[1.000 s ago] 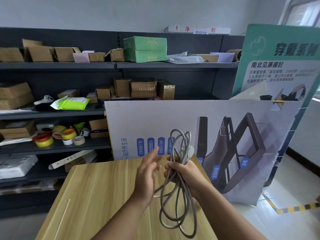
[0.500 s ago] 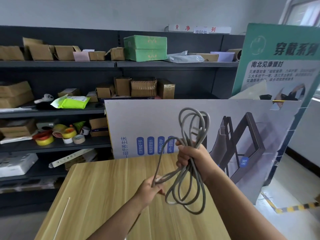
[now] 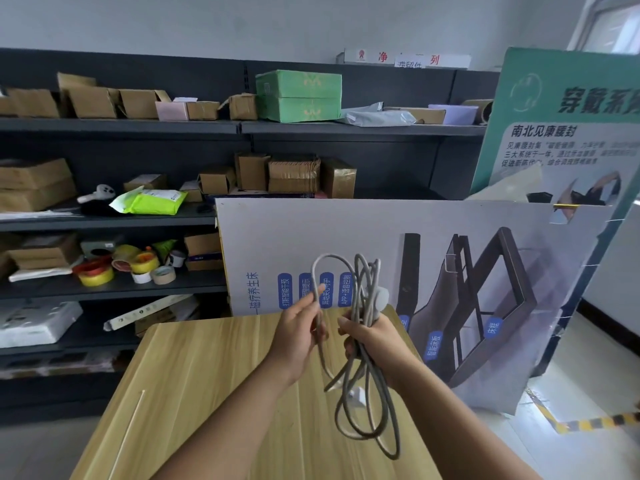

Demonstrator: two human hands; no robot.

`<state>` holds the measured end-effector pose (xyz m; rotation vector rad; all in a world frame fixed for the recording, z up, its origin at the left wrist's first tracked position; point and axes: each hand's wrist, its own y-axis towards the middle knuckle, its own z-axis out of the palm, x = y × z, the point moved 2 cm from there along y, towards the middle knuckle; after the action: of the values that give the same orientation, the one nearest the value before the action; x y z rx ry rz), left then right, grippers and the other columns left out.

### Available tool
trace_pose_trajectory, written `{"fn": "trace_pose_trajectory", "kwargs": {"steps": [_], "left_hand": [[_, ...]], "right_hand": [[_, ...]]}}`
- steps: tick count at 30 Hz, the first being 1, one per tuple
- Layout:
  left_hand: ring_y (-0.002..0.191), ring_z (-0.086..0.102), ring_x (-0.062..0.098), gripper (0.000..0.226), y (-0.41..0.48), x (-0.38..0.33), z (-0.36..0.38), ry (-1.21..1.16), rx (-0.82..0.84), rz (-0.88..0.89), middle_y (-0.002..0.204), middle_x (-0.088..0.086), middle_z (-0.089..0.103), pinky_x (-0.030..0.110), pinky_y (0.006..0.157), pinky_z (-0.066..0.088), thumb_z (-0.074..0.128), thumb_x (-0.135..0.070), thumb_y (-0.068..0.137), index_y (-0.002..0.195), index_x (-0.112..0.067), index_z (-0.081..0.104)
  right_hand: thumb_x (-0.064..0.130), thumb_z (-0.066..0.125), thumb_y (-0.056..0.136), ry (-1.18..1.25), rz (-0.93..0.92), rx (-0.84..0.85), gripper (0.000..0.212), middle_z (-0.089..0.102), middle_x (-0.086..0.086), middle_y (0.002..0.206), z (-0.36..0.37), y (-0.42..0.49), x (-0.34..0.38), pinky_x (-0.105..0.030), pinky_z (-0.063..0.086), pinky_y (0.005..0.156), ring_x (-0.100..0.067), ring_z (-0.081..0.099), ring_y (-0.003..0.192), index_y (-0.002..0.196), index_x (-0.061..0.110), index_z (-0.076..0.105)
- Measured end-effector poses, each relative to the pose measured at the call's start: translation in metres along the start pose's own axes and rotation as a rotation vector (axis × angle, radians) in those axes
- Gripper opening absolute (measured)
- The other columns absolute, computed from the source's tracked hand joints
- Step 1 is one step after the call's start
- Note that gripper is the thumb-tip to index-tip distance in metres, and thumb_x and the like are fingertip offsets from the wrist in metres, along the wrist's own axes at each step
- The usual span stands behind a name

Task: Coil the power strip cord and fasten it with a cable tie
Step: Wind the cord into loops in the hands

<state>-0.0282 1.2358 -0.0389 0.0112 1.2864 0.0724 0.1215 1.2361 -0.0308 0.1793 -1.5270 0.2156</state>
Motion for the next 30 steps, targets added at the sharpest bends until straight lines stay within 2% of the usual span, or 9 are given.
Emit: {"fn": "trace_pose_trajectory", "kwargs": {"steps": [5, 8, 11, 13, 17, 22, 25, 27, 30], "left_hand": [[0.094, 0.070, 0.009, 0.031, 0.001, -0.015, 0.009, 0.551, 0.023, 0.187, 0.099, -0.007, 0.075, 0.037, 0.088, 0.057, 0.056, -0.026, 0.096, 0.126, -0.029, 0.065], [0.083, 0.070, 0.010, 0.021, -0.001, -0.026, 0.013, 0.806, -0.006, 0.314, 0.089, -0.003, 0.076, 0.025, 0.075, 0.057, 0.063, -0.031, 0.091, 0.108, -0.025, 0.073], [0.066, 0.063, 0.010, 0.012, -0.003, -0.034, 0.017, 0.797, -0.089, 0.409, 0.073, -0.007, 0.067, 0.017, 0.056, 0.046, 0.072, -0.035, 0.083, 0.087, -0.023, 0.071], [0.066, 0.062, 0.011, 0.032, -0.001, -0.030, 0.010, 0.701, -0.138, 0.401, 0.076, -0.002, 0.065, 0.016, 0.056, 0.044, 0.073, -0.052, 0.076, 0.085, -0.022, 0.065], [0.063, 0.056, 0.013, 0.077, -0.006, -0.002, -0.010, 0.674, -0.036, 0.184, 0.069, 0.003, 0.062, 0.029, 0.064, 0.045, 0.033, -0.088, 0.072, 0.080, -0.016, 0.061], [0.105, 0.064, 0.013, 0.059, -0.022, 0.034, -0.014, 0.453, 0.396, -0.304, 0.116, -0.009, 0.068, 0.033, 0.090, 0.049, 0.032, -0.078, 0.080, 0.111, -0.040, 0.064], [0.137, 0.042, 0.014, 0.076, -0.031, 0.046, -0.010, 0.434, 0.468, -0.190, 0.153, -0.018, 0.033, 0.043, 0.110, 0.039, 0.048, -0.080, 0.072, 0.141, -0.055, 0.031], [0.143, 0.034, 0.016, 0.099, -0.038, 0.058, -0.005, 0.482, 0.475, -0.164, 0.159, -0.014, 0.020, 0.047, 0.114, 0.033, 0.057, -0.078, 0.067, 0.147, -0.056, 0.003], [0.115, 0.063, 0.009, 0.099, -0.043, 0.074, -0.007, 0.483, 0.395, -0.185, 0.126, -0.006, 0.066, 0.034, 0.100, 0.048, 0.066, -0.071, 0.066, 0.144, -0.052, 0.009]], "right_hand": [[0.004, 0.071, 0.085, -0.019, 0.014, 0.104, 0.011, 0.064, -0.008, 0.065, 0.010, -0.005, 0.001, -0.027, 0.047, 0.050, -0.015, 0.052, 0.049, 0.092, -0.002, 0.065], [0.000, 0.073, 0.079, -0.151, -0.010, 0.112, 0.009, 0.061, -0.006, 0.064, 0.012, -0.005, -0.003, -0.027, 0.049, 0.054, -0.015, 0.056, 0.054, 0.084, 0.001, 0.066], [0.003, 0.068, 0.086, -0.165, -0.084, 0.011, 0.002, 0.069, -0.008, 0.072, 0.012, -0.003, -0.002, -0.033, 0.057, 0.067, -0.018, 0.067, 0.067, 0.087, 0.001, 0.069], [0.005, 0.065, 0.090, -0.098, -0.135, -0.080, 0.007, 0.066, -0.006, 0.066, 0.010, -0.004, 0.003, -0.033, 0.057, 0.067, -0.019, 0.067, 0.065, 0.085, 0.000, 0.067], [0.004, 0.060, 0.093, 0.111, -0.171, -0.088, 0.023, 0.054, -0.006, 0.054, 0.000, -0.005, 0.017, -0.037, 0.054, 0.058, -0.025, 0.060, 0.054, 0.071, 0.005, 0.055], [0.001, 0.062, 0.091, 0.032, -0.289, -0.115, 0.027, 0.051, -0.005, 0.051, -0.004, -0.005, 0.028, -0.038, 0.050, 0.055, -0.024, 0.053, 0.047, 0.065, 0.006, 0.056], [-0.001, 0.061, 0.091, 0.085, -0.296, -0.184, 0.028, 0.050, -0.004, 0.049, -0.004, -0.003, 0.031, -0.036, 0.046, 0.052, -0.023, 0.051, 0.044, 0.064, 0.007, 0.056], [0.000, 0.062, 0.090, 0.100, -0.305, -0.240, 0.028, 0.049, -0.005, 0.047, -0.005, -0.001, 0.033, -0.036, 0.044, 0.051, -0.023, 0.050, 0.045, 0.064, 0.007, 0.055], [0.004, 0.062, 0.090, 0.142, -0.295, -0.320, 0.031, 0.050, -0.004, 0.047, -0.008, -0.001, 0.037, -0.038, 0.044, 0.055, -0.023, 0.049, 0.049, 0.061, 0.011, 0.056]]}}
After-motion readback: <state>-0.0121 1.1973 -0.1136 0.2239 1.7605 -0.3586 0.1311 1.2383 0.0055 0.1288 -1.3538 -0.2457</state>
